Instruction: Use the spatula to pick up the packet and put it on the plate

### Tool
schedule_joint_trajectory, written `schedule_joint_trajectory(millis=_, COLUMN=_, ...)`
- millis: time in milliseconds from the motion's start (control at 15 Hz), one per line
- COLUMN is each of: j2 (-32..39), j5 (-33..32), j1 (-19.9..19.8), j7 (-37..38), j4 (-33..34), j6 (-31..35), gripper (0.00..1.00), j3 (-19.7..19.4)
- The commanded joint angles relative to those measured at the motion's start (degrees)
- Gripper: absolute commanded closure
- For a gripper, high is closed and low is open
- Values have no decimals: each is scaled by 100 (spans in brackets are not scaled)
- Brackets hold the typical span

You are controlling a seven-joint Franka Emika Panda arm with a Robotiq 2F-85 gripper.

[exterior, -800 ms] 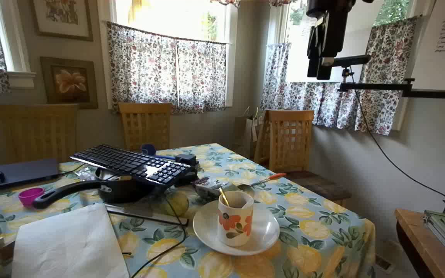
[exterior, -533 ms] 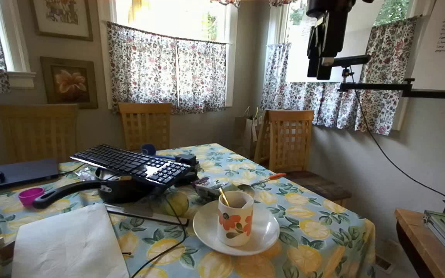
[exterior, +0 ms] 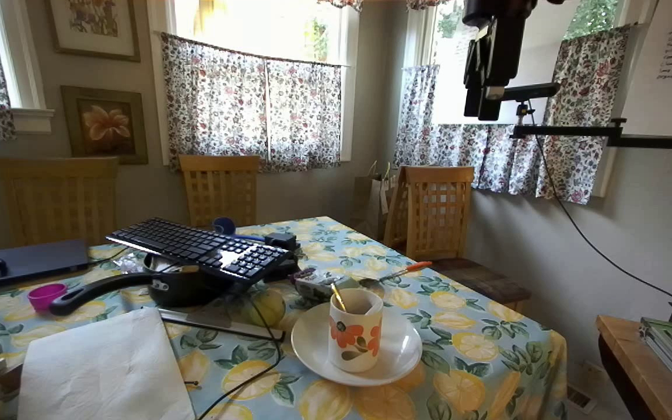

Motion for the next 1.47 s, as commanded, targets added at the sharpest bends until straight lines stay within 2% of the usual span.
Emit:
schedule_joint_trajectory(millis=0, j2=65, j5=-230, j1=11, j7=-278, j4=-5, j6=40, gripper=0, j3=-136)
schedule_joint_trajectory(millis=333, j2=114, j5=-638, j1=-31, j7=-2190, j4=-170, j6=346, gripper=0, j3=-729)
schedule_joint_trajectory(millis=733, j2=406, j5=-487, j1=-134, j7=-4585, j4=-83, j6=721, gripper=0, j3=-1472)
schedule_joint_trajectory(millis=800, j2=472, j5=-461, j1=-196, j7=-4702, j4=-32, j6=699, gripper=0, j3=-1529)
schedule_joint_trajectory(millis=867, j2=335, j5=-493, j1=-197, j7=-4311, j4=-118, j6=629, gripper=0, j3=-1375)
schedule_joint_trajectory(millis=1067, j2=420, j5=-489, j1=-273, j7=-4601, j4=-96, j6=651, gripper=0, j3=-1468)
schedule_joint_trajectory(millis=1400, j2=424, j5=-489, j1=-262, j7=-4605, j4=-96, j6=653, gripper=0, j3=-1451)
